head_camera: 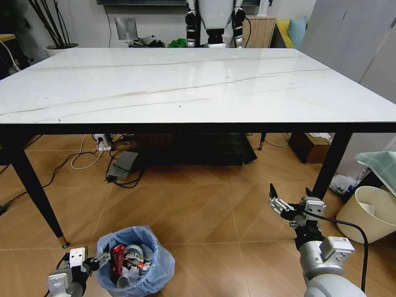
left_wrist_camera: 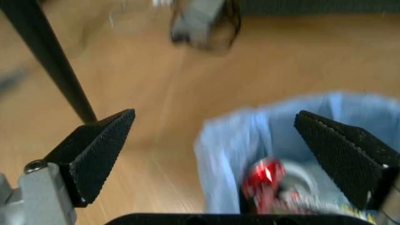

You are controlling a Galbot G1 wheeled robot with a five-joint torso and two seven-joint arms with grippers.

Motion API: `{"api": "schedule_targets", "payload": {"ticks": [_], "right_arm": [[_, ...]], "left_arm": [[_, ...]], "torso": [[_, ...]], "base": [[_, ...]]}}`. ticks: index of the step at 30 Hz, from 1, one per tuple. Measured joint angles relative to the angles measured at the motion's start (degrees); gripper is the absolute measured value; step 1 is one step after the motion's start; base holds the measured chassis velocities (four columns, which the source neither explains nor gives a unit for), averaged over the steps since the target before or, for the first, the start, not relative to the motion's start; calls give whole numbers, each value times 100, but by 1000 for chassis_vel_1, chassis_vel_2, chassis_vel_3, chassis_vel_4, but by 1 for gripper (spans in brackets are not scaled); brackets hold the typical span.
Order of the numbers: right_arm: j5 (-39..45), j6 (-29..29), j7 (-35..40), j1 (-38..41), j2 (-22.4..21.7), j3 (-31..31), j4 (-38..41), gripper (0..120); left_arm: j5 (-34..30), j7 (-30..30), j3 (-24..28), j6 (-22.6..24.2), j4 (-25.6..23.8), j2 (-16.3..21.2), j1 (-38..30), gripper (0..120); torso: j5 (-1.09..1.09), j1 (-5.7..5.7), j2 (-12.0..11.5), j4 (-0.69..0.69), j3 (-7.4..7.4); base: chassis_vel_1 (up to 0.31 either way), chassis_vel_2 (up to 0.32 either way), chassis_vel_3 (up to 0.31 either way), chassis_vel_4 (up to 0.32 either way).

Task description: Pick up the trash bin and place the trash from the table into it.

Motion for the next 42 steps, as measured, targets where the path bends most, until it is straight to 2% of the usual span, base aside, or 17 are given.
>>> {"api": "schedule_targets", "payload": {"ticks": [2, 3, 6, 7, 9, 12, 14, 22, 30, 42], "right_arm": [[3, -2, 1, -35, 69, 31, 25, 100], [3, -2, 1, -35, 69, 31, 25, 100], [3, -5, -5, -116, 154, 61, 57, 100], [3, -5, -5, -116, 154, 61, 57, 100], [2, -28, -25, -181, 201, 68, 111, 100], [2, -90, -35, -225, 223, 52, 234, 100], [2, -162, -81, -273, 227, 13, 361, 100], [-77, -160, -696, -427, 336, 167, 419, 100], [-164, -86, -1103, -588, 590, 331, 385, 100], [-185, -15, -1026, -562, 714, 299, 284, 100]], "left_arm": [[486, 36, -74, -95, -414, -7, 155, 100], [486, 36, -74, -95, -414, -7, 155, 100], [905, 48, -90, -54, -1095, -36, 344, 100], [905, 48, -90, -54, -1095, -36, 344, 100], [1206, 46, -92, 12, -1520, -37, 402, 100], [1370, 76, -161, 61, -1781, -12, 417, 100], [1376, 361, -276, 131, -1991, 38, 457, 100], [1042, 1123, -739, 86, -2199, 105, 539, 100], [357, 1026, -709, -28, -2232, 183, 462, 100], [303, 816, -588, -12, -2388, 203, 450, 100]], "torso": [[2, 0, 0, 0, 0], [2, 0, 0, 0, 0], [2, 0, 0, 0, 0], [2, 0, 0, 0, 0], [2, 0, 0, -1, 0], [2, 0, 0, -1, 0], [1, 0, 0, 0, 0], [0, 0, 0, 1, 0], [0, 0, 0, -1, 0], [1, 0, 0, 0, 0]], "base": [[0, 0, 0, 0], [0, 0, 0, 0], [0, 0, 0, 0], [0, 0, 0, 0], [0, 0, 0, 0], [0, 0, 0, 0], [0, 0, 0, 0], [0, 0, 0, 0], [0, 0, 0, 0], [0, 0, 0, 0]]}}
